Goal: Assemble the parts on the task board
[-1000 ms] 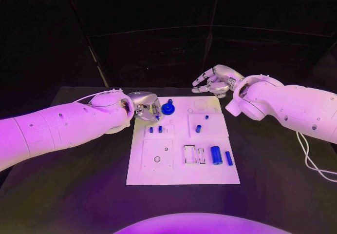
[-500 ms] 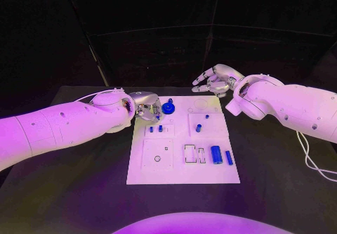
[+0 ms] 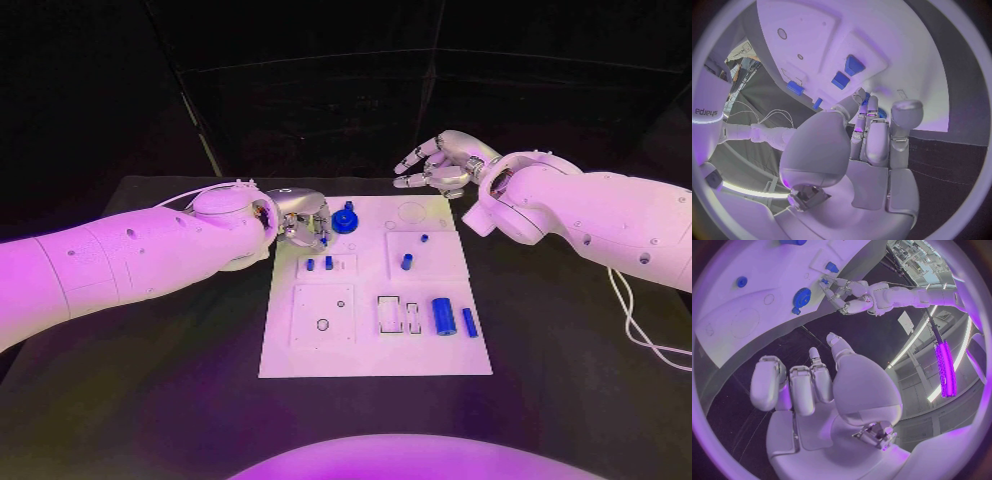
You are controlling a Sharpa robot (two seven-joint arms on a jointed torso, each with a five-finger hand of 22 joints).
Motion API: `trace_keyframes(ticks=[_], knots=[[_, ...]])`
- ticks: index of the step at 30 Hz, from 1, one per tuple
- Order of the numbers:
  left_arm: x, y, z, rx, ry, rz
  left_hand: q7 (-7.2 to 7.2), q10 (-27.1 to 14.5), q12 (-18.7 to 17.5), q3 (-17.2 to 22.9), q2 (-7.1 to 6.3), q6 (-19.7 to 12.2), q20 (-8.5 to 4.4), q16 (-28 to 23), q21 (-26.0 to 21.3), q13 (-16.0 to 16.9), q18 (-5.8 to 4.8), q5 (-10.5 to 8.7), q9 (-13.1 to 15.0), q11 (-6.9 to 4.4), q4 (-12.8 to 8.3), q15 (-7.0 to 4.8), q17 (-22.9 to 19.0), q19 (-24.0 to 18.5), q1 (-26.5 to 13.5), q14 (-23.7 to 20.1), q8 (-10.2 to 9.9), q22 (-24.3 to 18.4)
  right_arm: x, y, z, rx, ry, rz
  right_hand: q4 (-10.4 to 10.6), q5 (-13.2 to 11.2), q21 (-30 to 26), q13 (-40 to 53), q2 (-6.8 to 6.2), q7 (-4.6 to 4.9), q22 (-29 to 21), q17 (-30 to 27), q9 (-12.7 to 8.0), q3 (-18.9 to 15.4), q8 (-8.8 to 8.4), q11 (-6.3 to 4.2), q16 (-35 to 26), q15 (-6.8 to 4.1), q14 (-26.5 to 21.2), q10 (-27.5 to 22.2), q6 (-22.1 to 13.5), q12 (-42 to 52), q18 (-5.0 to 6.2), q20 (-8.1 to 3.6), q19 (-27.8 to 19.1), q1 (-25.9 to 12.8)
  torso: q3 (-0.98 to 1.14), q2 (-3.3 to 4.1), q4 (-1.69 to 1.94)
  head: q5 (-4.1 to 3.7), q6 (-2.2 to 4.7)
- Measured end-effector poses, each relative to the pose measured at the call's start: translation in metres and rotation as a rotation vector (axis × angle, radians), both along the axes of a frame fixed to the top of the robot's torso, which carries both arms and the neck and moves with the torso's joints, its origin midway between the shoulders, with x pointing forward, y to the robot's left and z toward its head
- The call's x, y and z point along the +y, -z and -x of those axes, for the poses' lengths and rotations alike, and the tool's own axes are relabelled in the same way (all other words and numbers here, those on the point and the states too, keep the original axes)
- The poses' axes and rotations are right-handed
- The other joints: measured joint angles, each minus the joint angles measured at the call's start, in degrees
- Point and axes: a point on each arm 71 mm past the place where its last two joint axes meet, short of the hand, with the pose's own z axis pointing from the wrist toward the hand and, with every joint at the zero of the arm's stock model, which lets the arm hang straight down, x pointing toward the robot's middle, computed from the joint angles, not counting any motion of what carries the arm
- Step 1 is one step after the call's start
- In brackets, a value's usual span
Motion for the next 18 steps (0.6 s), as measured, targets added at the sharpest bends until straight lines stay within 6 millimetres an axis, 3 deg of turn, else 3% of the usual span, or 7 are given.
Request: trace_keyframes(ticks=[8,10,18], knots=[[-0.0012,0.0002,-0.0005,0.004,-0.001,-0.003,0.00,0.01,-0.47,0.00,-0.29,0.00,0.00,0.00,0.00,-0.17,0.00,0.00,-0.12,0.01,0.00,0.00,0.00,0.00,-0.29,0.00,-0.05,0.00,0.0006,0.0000,0.0001,0.000,-0.001,0.000,0.18,0.00,0.00,0.00,0.00,0.00,0.00,0.00,0.00,0.18,0.29,0.00,0.00,0.00,0.00,0.00,0.00,0.00,0.00,0.00,0.00,0.00,0.01,0.00,0.00,-0.13,-0.16],[-0.0013,0.0003,-0.0006,0.005,-0.001,-0.004,0.29,0.01,-0.79,0.32,-0.29,-0.29,0.00,0.00,0.00,-0.30,-0.87,0.00,-0.31,0.01,0.00,0.00,0.00,0.00,-0.29,0.00,-0.59,0.00,0.0006,0.0000,0.0001,0.000,-0.001,0.000,0.18,0.00,0.00,0.00,0.00,0.00,0.00,0.00,0.00,0.18,0.29,0.00,0.00,0.00,0.00,0.00,0.00,0.00,0.00,0.00,0.00,0.00,0.01,-0.01,0.00,-0.15,-0.17],[-0.0016,0.0021,-0.0002,0.013,-0.001,-0.009,1.31,-1.60,-2.67,0.78,-1.12,-1.73,0.00,0.00,0.00,-1.02,-0.88,0.02,-1.26,1.14,0.16,0.36,-0.42,0.00,-1.13,-0.04,-2.04,-0.12,0.0002,0.0000,0.0001,0.000,-0.001,0.000,0.18,0.00,0.00,0.00,0.00,0.00,0.00,-0.01,0.00,0.18,0.29,0.00,0.00,0.00,0.00,0.00,0.00,0.00,0.00,0.00,0.00,0.00,0.01,-0.01,0.00,-0.16,-0.22]])
